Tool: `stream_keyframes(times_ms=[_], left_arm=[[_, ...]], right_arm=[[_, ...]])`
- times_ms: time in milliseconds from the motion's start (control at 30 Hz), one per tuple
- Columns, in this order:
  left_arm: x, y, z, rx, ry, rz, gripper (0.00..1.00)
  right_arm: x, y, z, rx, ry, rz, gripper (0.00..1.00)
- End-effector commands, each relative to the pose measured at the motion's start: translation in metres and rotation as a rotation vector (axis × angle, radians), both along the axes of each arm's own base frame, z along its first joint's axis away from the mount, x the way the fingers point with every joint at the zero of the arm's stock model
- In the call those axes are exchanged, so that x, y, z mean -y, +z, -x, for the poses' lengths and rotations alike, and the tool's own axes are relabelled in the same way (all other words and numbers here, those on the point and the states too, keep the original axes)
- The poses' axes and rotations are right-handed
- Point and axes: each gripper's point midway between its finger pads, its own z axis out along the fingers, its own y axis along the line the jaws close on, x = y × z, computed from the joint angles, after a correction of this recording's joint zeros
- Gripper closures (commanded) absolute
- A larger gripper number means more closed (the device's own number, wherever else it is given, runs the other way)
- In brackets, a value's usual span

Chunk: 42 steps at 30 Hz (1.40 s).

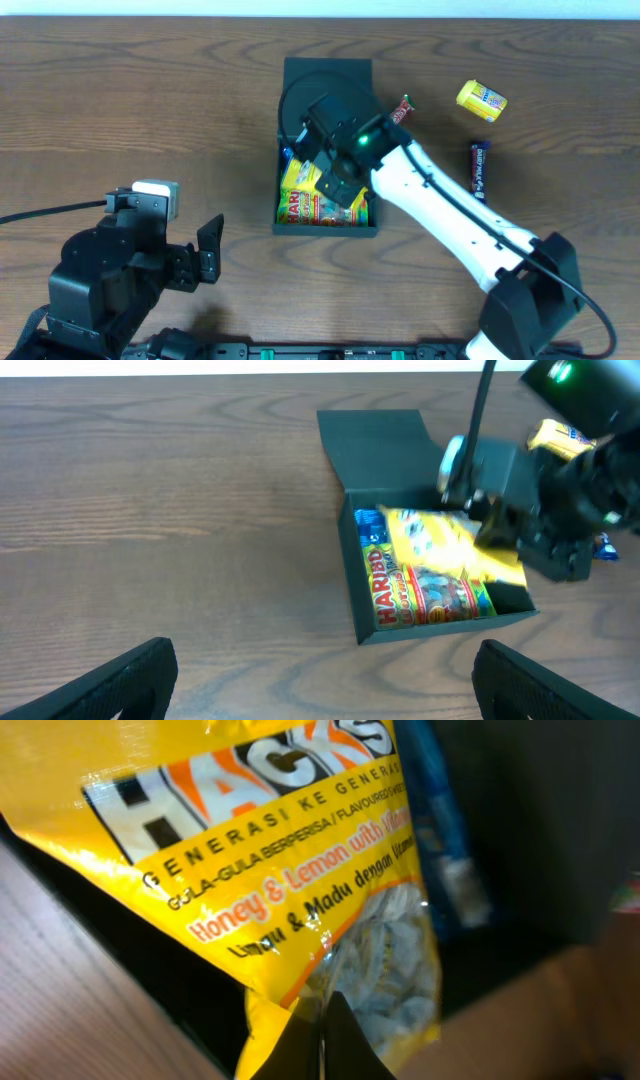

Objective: Pack container
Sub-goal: 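Lower the Hacks bag into the box on top of the Haribo bag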

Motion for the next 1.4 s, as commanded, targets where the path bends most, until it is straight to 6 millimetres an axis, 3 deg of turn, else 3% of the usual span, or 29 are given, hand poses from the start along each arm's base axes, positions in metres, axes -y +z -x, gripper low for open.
stream_keyframes(times_ms=[0,167,300,333,400,433,533,667,700,733,767,800,833,933,1233,1367], left_arm=[[-0.003,0.011,0.002,0.034,0.002,-0.006,0.05],[-0.003,0.011,0.002,0.035,0.002,-0.006,0.05],[-0.003,0.012,0.001,0.036,0.002,-0.005,0.05],[-0.003,0.012,0.001,0.037,0.002,-0.004,0.05],[-0.002,0.012,0.001,0.040,0.002,-0.003,0.05],[-0.002,0.012,0.001,0.040,0.002,-0.003,0.05],[-0.002,0.013,0.001,0.040,0.002,-0.003,0.04],[-0.002,0.013,0.000,0.044,0.002,-0.002,0.04],[-0.002,0.013,0.000,0.044,0.002,-0.002,0.05],[-0.002,0.013,0.000,0.045,0.002,-0.002,0.05],[-0.002,0.013,0.000,0.045,0.002,-0.002,0.05],[-0.002,0.013,0.000,0.045,0.002,-0.002,0.05],[-0.002,0.013,0.000,0.045,0.002,-0.002,0.05],[-0.002,0.013,0.000,0.045,0.002,-0.002,0.05],[-0.002,0.012,0.001,0.038,0.002,-0.004,0.05],[-0.003,0.012,0.001,0.037,0.002,-0.004,0.05]], right_arm=[[-0.009,-0.013,0.012,-0.025,0.014,-0.001,0.98],[0.005,-0.027,0.012,-0.002,0.004,0.069,0.99],[0.003,-0.031,0.014,-0.015,-0.005,0.054,0.98],[0.002,-0.031,0.014,-0.013,-0.009,0.051,0.89],[0.003,-0.031,0.013,-0.011,-0.026,0.051,0.33],[0.004,-0.031,0.012,-0.010,-0.033,0.052,0.13],[0.002,-0.027,0.011,-0.002,-0.044,0.041,0.01],[-0.007,-0.001,0.004,0.047,-0.070,-0.032,0.02],[-0.011,0.009,0.002,0.062,-0.067,-0.062,0.09],[-0.014,0.018,0.001,0.080,-0.064,-0.091,0.29],[-0.016,0.025,-0.001,0.100,-0.064,-0.111,0.64],[-0.017,0.030,-0.002,0.111,-0.064,-0.127,0.91],[-0.019,0.032,-0.002,0.111,-0.062,-0.142,0.98],[-0.023,0.025,0.004,0.052,-0.056,-0.182,0.99],[-0.022,-0.045,0.019,-0.106,-0.097,-0.186,0.98],[-0.015,-0.064,0.028,-0.134,-0.102,-0.160,0.98]])
